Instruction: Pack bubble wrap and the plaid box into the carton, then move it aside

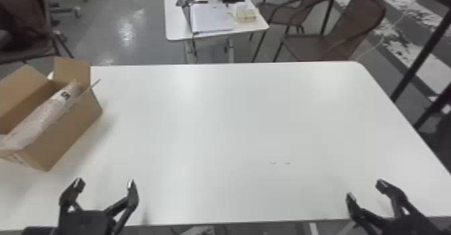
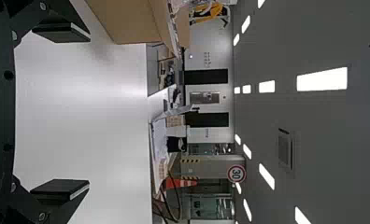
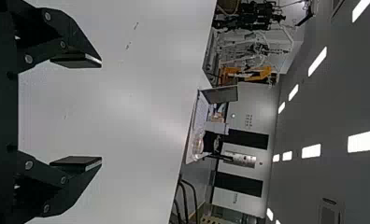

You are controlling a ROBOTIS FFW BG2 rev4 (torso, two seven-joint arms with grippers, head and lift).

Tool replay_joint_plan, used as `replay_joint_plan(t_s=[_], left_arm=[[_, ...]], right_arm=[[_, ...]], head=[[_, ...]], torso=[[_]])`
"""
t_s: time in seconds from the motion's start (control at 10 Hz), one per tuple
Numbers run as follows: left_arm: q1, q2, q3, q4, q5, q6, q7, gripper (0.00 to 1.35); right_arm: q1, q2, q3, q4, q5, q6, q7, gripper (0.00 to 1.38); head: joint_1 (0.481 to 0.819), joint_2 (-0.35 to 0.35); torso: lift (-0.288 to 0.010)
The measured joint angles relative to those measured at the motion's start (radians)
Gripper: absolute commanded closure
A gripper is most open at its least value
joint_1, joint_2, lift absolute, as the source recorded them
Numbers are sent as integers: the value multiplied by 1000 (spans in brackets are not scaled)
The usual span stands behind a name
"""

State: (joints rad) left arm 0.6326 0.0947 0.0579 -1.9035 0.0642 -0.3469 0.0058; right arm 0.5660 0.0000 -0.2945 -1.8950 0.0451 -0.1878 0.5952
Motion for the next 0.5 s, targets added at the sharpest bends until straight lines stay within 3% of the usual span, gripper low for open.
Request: replay_joint_plan(t_s=[0.5], left_arm=[[-4,-4,-1,3,9,0,0,190]], right_arm=[[-6,0,2,10,-22,1,1,515]], head=[[695,13]], torso=[[-166]])
